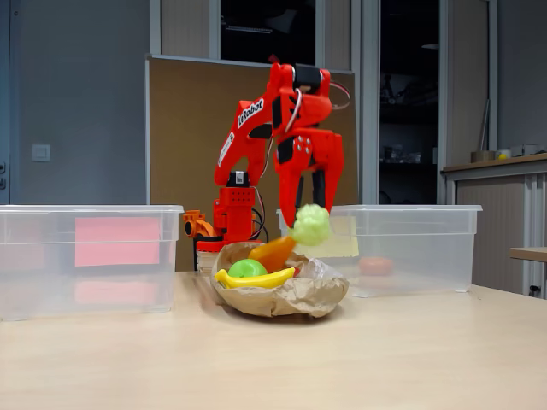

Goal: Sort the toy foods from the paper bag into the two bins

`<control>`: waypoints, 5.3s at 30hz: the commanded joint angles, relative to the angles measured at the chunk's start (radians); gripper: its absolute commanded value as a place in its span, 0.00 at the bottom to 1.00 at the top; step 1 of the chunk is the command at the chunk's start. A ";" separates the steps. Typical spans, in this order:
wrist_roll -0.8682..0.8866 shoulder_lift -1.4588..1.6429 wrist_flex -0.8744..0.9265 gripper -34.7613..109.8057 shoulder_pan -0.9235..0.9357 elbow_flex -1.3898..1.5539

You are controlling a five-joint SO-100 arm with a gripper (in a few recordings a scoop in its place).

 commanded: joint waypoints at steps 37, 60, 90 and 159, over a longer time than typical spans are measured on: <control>-0.603 1.092 -0.268 0.39 1.083 1.166; -0.629 0.831 -0.545 0.54 1.052 1.313; -0.483 0.965 -0.449 0.40 0.334 1.040; -0.143 0.612 -0.793 0.62 -0.069 1.359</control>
